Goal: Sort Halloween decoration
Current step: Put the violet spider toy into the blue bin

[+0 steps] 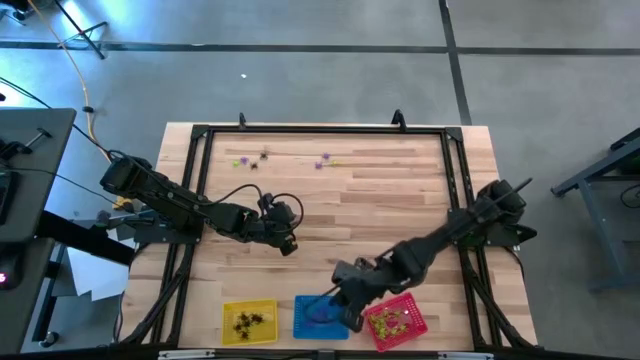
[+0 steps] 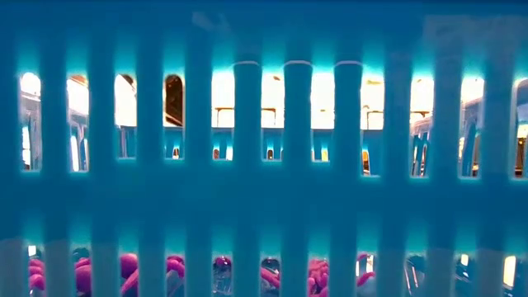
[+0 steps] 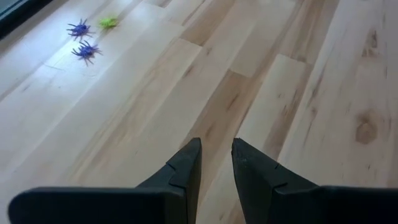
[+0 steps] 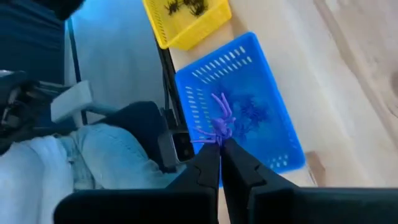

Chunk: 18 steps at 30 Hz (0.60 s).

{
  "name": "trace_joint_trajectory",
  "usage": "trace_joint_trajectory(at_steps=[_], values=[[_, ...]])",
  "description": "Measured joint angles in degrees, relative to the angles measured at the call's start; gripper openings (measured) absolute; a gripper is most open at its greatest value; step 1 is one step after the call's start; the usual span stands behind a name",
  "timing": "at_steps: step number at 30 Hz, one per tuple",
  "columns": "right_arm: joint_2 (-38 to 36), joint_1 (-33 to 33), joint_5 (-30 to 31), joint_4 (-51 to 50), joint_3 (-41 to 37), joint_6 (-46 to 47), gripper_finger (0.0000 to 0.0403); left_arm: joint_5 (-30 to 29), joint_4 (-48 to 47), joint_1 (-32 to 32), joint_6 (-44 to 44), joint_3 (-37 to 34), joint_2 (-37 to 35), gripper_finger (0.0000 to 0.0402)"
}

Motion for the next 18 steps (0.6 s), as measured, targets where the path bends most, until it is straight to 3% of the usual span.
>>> trace_joint_trajectory(at_steps=[10,18], values=[[9.7,1.6,-2.7,11.3,0.0,-1.6,0.0,4.6,-0.4,0.0,-0.4,0.0,0.0,0.0078],[10.9,1.6,-1.6,12.2,0.0,-3.7,0.0015,5.1,-0.5,-0.2,-0.4,0.0,0.0,0.0078]])
